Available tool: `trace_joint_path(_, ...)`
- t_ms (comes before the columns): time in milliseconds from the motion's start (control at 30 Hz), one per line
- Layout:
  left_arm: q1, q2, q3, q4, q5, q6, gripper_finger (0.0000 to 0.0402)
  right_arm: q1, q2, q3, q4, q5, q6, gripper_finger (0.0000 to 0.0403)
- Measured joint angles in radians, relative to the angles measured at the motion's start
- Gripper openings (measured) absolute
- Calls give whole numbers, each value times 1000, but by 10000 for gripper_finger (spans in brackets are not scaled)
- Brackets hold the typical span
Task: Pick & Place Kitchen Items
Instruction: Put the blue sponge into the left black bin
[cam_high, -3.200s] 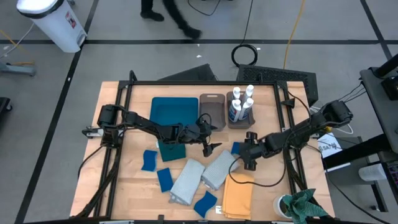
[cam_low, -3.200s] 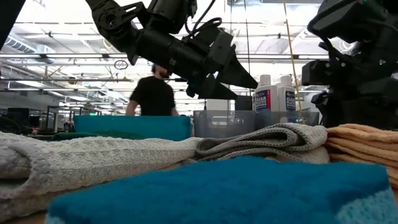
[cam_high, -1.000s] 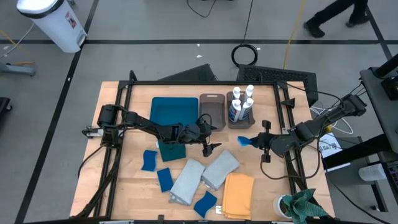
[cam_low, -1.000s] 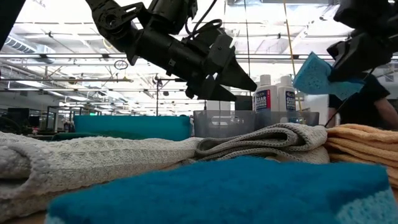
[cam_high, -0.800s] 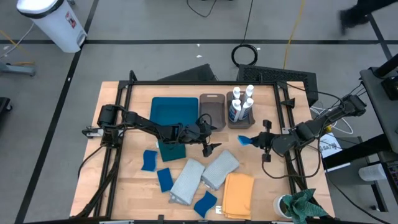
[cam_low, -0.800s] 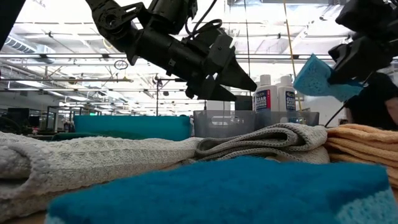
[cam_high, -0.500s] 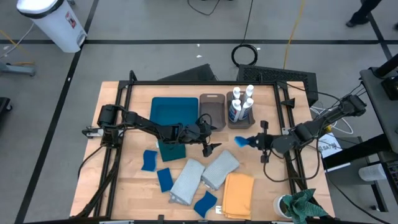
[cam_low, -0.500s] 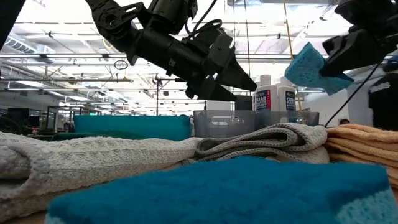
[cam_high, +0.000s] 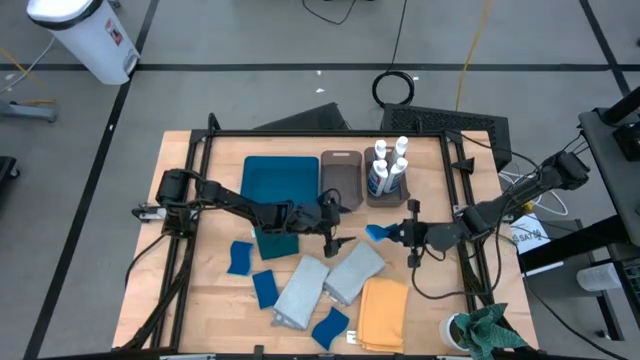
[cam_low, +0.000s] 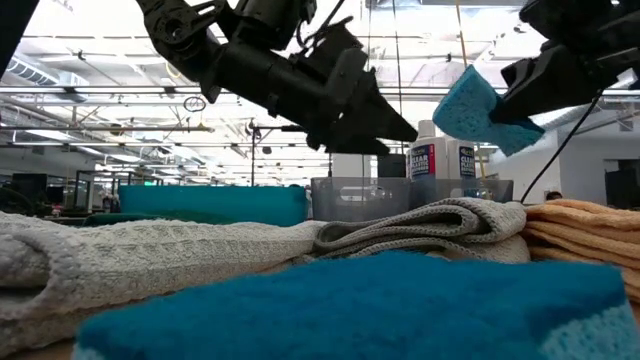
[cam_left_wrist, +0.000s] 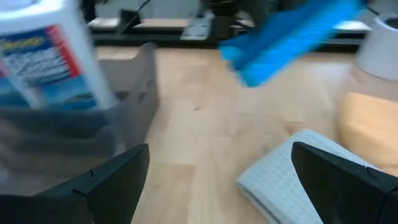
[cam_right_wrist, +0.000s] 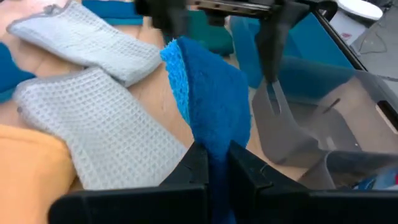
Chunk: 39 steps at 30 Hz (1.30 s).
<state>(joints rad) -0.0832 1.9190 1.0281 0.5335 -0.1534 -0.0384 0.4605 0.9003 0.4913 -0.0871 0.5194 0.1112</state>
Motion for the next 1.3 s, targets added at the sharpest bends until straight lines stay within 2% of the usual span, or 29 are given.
trace_joint_path(67,-13,0,0,13,-1,41,397,-16,16,0,26,-30,0,11)
trace_joint_path(267,-55,0,0,54,-6,164,397,-82,76,0,109,-207,22,11)
trace_joint_path(433,-91,0,0,60,-4,267,397,-122,134,0,160,-265,18,11)
trace_joint_path(633,-95,0,0,81,-5,280,397,-147,196,0,301,-342,-1,11)
trace_joint_path(933,-89,0,0,88,-12,275,397,-148,290,0,462,-365,-50,11)
trace_joint_path(1300,-90,0,0,90,-11,294,397,-159,308,0,471,-367,-67,11)
